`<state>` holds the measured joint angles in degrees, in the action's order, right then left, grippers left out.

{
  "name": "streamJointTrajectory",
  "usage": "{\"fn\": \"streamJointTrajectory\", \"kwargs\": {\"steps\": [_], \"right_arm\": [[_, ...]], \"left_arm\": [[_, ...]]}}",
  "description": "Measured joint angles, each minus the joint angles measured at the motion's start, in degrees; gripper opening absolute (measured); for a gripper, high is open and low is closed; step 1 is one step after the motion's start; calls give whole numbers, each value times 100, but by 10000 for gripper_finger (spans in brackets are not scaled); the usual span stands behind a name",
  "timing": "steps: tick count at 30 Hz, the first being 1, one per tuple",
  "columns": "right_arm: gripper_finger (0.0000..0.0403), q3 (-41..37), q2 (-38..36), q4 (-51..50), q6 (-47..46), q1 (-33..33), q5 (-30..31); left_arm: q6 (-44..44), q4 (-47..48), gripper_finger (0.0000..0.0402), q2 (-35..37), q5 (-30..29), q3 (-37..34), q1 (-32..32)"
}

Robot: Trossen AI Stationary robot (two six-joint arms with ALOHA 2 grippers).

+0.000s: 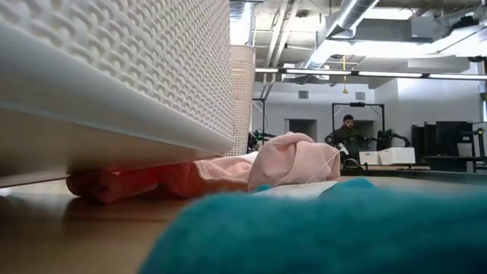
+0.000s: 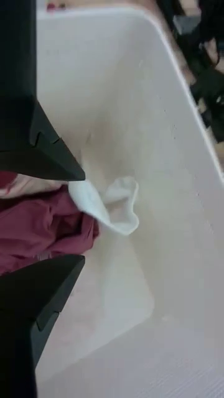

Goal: Sort clothes
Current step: Put the purple sock into the bottom white laundry bin

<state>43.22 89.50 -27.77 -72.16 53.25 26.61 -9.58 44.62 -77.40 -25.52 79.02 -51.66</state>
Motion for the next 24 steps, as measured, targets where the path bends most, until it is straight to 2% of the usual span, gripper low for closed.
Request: {"fn": "streamJointTrajectory", "kwargs": {"steps": [11,14,20,24], "right_arm": [[115,1,663,78,36,-12,-69],[90,94,782,70,104,-15,-57],[12,288,786,78,673,-53,-82],[10,409,797,-10,828,-121,-113]], "left_arm": [[400,13,199,61,-72,0,24],[442,13,199,61,-72,0,86],[514,13,199,61,-73,0,162],[553,11,199,61,-78,0,186]]}}
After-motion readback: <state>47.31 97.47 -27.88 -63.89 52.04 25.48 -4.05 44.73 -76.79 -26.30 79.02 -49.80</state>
